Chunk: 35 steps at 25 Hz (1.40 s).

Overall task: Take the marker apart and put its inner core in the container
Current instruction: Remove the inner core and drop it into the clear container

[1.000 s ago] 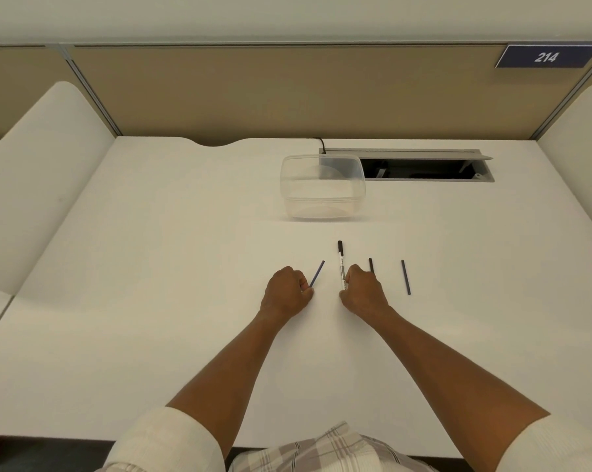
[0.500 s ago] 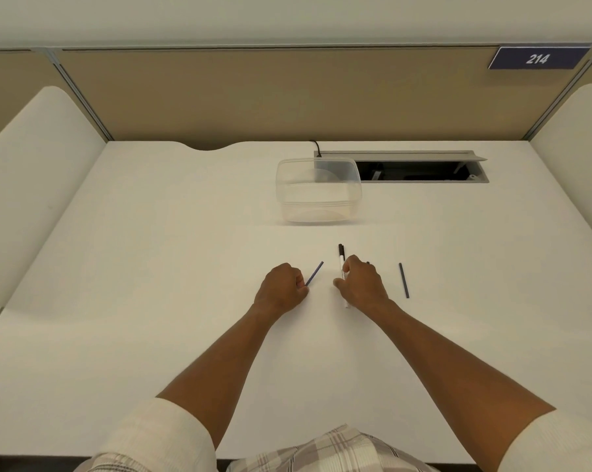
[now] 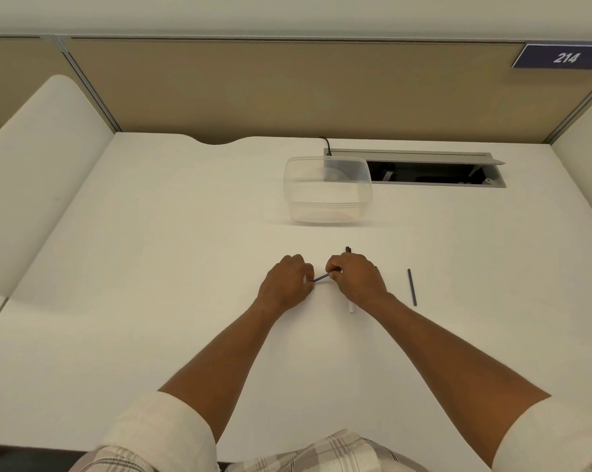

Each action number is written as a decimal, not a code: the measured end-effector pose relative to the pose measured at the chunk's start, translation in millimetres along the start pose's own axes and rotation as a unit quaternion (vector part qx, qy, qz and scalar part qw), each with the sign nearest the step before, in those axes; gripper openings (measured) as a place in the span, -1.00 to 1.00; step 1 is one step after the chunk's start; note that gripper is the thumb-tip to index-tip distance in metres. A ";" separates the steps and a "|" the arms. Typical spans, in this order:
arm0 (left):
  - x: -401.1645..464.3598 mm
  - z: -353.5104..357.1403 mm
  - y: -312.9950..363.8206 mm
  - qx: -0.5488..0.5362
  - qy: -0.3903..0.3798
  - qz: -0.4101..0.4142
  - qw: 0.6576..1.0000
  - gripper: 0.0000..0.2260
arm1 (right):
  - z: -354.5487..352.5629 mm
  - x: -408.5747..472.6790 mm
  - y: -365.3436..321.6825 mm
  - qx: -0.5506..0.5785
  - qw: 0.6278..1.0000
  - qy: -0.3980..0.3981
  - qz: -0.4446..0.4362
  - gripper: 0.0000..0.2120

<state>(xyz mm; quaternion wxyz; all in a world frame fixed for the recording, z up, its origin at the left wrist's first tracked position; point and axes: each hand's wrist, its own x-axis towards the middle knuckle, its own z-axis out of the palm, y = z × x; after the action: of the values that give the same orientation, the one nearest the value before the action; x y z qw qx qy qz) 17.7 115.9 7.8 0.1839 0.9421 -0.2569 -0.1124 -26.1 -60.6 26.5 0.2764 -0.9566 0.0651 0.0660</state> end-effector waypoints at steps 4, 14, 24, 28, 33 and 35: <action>4.6 4.1 -11.1 -0.033 0.024 -0.019 0.999 -0.78 | -4.9 7.0 3.9 -0.026 0.999 0.002 0.022 -0.86; 25.5 23.1 -20.9 0.009 -0.011 -0.057 0.998 -0.37 | -41.5 42.0 6.8 -0.006 0.994 0.101 0.038 -0.89; 29.6 32.5 -26.2 0.051 0.054 -0.045 0.996 -0.37 | -77.5 111.7 -5.4 -0.048 0.982 0.179 -0.030 -0.92; 29.7 33.6 -26.8 0.062 0.060 -0.045 0.995 -0.37 | -87.4 143.5 -8.0 -0.075 0.985 0.153 -0.028 -0.93; 29.7 34.3 -28.1 0.050 0.073 -0.045 0.995 -0.37 | -89.8 183.2 -8.3 -0.124 0.991 0.055 -0.008 -0.97; 30.4 35.0 -28.8 0.046 0.077 -0.046 0.995 -0.37 | -87.7 195.7 -10.3 -0.148 0.989 0.019 0.004 -0.96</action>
<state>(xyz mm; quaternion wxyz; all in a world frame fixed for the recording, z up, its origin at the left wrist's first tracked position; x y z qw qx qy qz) 45.4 112.8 -39.2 0.1547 0.9662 -0.2033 -0.0355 175.8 -116.3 73.6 0.1300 -0.9878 0.0633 0.0575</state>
